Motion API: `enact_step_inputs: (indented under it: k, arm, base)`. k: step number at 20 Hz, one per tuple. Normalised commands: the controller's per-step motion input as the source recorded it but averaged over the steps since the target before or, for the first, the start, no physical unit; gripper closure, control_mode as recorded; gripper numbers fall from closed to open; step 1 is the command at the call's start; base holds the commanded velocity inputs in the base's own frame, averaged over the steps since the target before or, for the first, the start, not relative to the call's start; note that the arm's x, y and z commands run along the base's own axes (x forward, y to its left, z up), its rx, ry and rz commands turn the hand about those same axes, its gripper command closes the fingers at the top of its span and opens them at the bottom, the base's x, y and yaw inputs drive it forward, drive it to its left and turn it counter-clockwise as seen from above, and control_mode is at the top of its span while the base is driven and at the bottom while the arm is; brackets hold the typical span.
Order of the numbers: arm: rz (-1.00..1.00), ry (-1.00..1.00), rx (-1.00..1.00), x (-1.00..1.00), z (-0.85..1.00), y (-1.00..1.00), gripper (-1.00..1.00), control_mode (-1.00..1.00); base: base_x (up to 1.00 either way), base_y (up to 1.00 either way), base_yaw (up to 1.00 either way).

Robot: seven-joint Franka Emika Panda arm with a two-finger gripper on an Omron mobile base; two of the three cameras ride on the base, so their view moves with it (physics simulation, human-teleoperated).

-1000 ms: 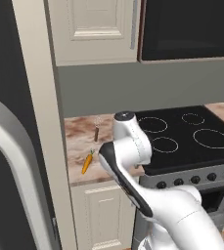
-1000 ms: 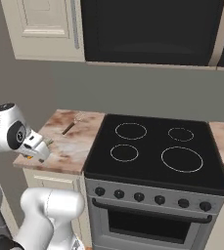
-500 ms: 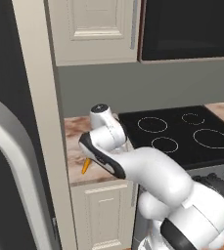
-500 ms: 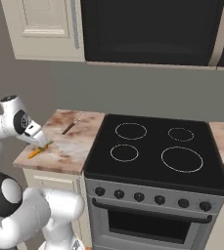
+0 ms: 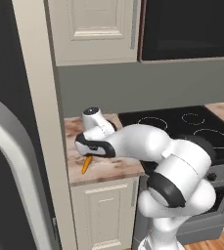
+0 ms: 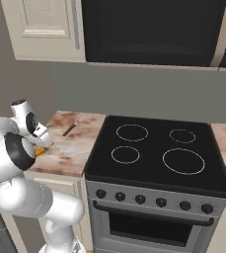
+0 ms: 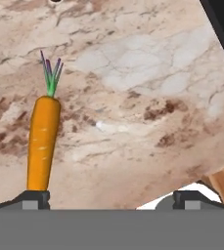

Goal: Place the garlic and carrot inside the fridge drawer. Close the drawer after placing the vegetables.

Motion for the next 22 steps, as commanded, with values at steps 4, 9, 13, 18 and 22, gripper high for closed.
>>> enact_step_inputs:
  k: [4, 9, 13, 18, 22]
  arm:
    - [0.00, 0.00, 0.00, 0.40, -0.52, 0.03, -1.00, -1.00]
    - [0.03, 0.00, 0.08, 0.26, -0.18, 0.00, -1.00, -1.00]
    - [0.02, 0.00, 0.11, 0.09, -0.08, 0.02, -1.00, -1.00]
    - [0.04, 0.00, 0.09, 0.00, -0.28, 0.01, -1.00, -1.00]
    - [0.07, 0.00, 0.09, 0.00, -0.36, 0.00, -1.00, -1.00]
  base:
    - [0.00, 0.00, 0.00]
    - [0.00, 0.00, 0.00]
    - [0.00, 0.00, 0.00]
    - [0.00, 0.00, 0.00]
    - [0.00, 0.00, 0.00]
